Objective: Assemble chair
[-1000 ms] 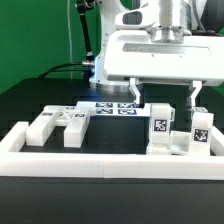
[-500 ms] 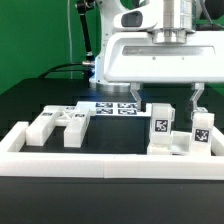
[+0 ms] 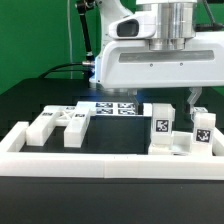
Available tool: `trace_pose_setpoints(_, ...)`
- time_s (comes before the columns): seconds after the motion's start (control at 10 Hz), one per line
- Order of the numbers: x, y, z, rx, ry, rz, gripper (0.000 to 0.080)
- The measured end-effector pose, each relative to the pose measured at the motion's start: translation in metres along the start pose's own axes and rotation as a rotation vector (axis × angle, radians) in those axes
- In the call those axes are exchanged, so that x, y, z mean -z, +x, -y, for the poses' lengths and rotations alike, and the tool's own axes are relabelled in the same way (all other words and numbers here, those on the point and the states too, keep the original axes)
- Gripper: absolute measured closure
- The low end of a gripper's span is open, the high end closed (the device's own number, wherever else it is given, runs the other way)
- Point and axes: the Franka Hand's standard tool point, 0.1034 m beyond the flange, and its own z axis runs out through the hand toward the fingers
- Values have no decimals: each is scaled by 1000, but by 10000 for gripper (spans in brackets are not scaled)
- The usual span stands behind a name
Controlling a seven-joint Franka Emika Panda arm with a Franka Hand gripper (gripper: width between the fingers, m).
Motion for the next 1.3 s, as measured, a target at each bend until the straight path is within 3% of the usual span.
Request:
trace_pose_setpoints(0.3, 1, 2, -4, -1, 0, -3, 151)
trace_pose_setpoints(0.5, 1, 4, -3, -1, -1, -14, 420)
trace_pose_setpoints(0.6, 1, 4, -3, -1, -1, -15, 420)
trace_pose_setpoints(0.7, 1, 4, -3, -2, -1, -14, 510)
trace_pose_setpoints(1.0, 1, 4, -3, -63, 0, -14, 510)
trace_pose_setpoints(1.3, 0, 3, 1, -362, 3, -14, 510)
